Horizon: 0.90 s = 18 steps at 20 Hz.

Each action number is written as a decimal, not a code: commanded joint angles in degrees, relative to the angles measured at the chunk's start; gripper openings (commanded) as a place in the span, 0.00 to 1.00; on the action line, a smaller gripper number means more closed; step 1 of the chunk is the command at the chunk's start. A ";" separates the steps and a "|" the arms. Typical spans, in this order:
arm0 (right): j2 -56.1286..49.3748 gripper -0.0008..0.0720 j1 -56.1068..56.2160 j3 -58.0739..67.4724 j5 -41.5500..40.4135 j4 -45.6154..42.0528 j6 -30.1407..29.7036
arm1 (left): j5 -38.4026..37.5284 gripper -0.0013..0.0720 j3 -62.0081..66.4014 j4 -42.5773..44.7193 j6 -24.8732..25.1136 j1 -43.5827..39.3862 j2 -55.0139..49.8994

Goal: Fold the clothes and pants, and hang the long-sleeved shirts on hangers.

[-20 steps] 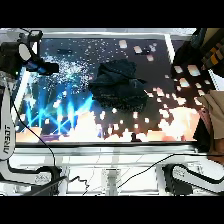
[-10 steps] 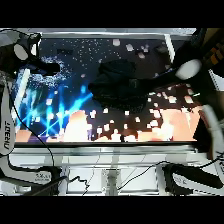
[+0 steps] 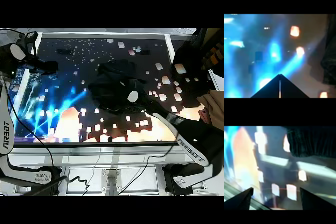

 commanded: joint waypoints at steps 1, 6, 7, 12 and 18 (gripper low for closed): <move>-5.70 0.93 0.57 -0.26 -4.68 10.14 1.51 | 1.31 0.06 0.00 -1.66 -0.11 0.11 -0.31; -8.24 0.86 0.59 -0.26 -16.46 11.69 11.80 | 1.33 0.06 0.00 -1.84 -0.11 0.11 -1.73; -8.61 0.86 0.61 -0.26 -18.34 11.76 12.52 | 1.31 0.06 0.00 -1.86 -0.13 0.11 -2.10; -8.85 0.58 0.59 -0.26 -26.47 11.56 12.66 | 0.00 0.06 -0.04 -5.38 0.09 -0.02 -4.92; -7.67 0.07 1.07 1.20 -27.08 5.09 9.38 | -5.35 0.38 -11.72 -18.95 7.63 0.20 -7.26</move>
